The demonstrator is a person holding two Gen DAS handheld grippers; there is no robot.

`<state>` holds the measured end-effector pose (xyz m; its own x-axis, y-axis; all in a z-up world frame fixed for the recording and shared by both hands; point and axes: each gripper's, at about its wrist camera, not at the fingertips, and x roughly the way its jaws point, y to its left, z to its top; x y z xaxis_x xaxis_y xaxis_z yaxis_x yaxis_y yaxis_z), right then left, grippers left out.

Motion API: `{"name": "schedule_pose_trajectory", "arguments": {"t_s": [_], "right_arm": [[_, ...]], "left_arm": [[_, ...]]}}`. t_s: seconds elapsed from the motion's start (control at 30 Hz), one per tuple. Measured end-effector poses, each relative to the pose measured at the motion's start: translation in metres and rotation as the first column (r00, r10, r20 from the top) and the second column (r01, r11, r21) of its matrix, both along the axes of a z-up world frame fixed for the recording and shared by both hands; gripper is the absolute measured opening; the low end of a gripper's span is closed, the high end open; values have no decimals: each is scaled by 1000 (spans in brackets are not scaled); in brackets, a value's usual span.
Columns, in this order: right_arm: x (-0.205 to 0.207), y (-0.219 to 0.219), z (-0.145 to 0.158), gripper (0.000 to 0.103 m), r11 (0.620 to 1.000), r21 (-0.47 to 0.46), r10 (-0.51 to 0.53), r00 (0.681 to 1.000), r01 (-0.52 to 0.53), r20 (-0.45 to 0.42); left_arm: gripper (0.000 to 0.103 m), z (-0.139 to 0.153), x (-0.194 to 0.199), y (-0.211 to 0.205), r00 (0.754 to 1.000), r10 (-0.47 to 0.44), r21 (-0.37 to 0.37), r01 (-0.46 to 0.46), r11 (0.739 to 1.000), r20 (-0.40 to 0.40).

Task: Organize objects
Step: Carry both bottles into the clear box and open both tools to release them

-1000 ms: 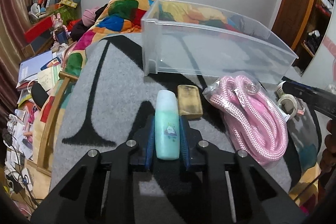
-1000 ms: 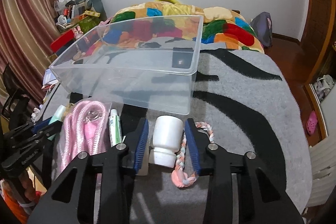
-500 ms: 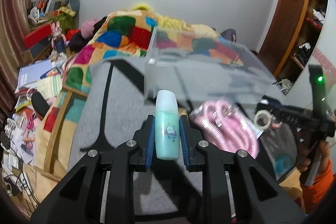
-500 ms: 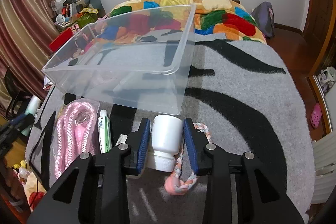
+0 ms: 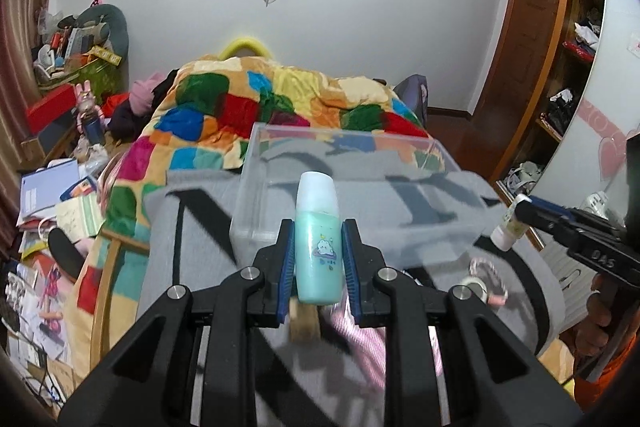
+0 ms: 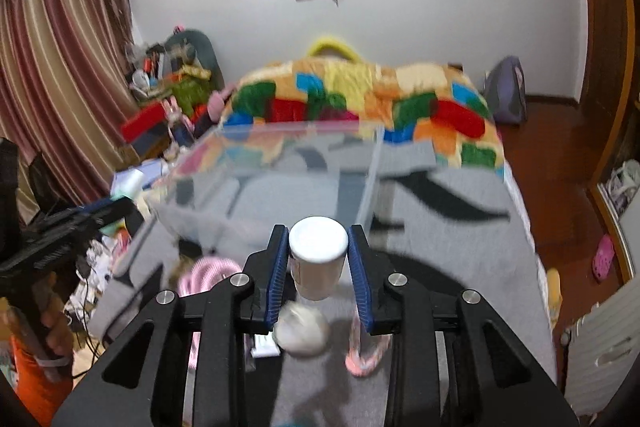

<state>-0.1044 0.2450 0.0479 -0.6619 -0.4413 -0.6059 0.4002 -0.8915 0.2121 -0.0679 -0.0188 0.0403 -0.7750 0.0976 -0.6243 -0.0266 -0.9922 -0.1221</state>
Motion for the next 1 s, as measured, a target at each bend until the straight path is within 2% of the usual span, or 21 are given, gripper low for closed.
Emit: {"name": "schedule_pose_trajectory", "arguments": {"t_s": [0.1, 0.23, 0.5, 0.73, 0.83, 0.9, 1.0], "right_arm": [[-11, -8, 13, 27, 1000, 15, -10, 999, 11, -48], [-32, -27, 14, 27, 998, 68, -10, 998, 14, -66], [-69, -59, -22, 27, 983, 184, -2, 1000, 0, 12], [-70, -70, -36, 28, 977, 208, 37, 997, -49, 63], [-65, -69, -30, 39, 979, 196, 49, 997, -58, 51], [-58, -66, -21, 50, 982, 181, 49, 999, -53, 22], [-48, -62, -10, 53, 986, 158, 55, 999, -53, -5]], "left_arm": [[22, 3, -19, 1, 1000, -2, -15, 2, 1000, 8], [22, -4, -48, 0, 998, -7, -9, 7, 1000, 61], [22, -38, -95, -3, 983, 0, -13, 3, 1000, 185], [22, -49, -99, 4, 978, -22, -21, 27, 999, 208], [27, -44, -93, 6, 980, -35, -24, 40, 999, 195], [35, -37, -87, 6, 984, -33, -30, 39, 999, 177], [46, -25, -77, 4, 989, -26, -37, 32, 999, 147]]}}
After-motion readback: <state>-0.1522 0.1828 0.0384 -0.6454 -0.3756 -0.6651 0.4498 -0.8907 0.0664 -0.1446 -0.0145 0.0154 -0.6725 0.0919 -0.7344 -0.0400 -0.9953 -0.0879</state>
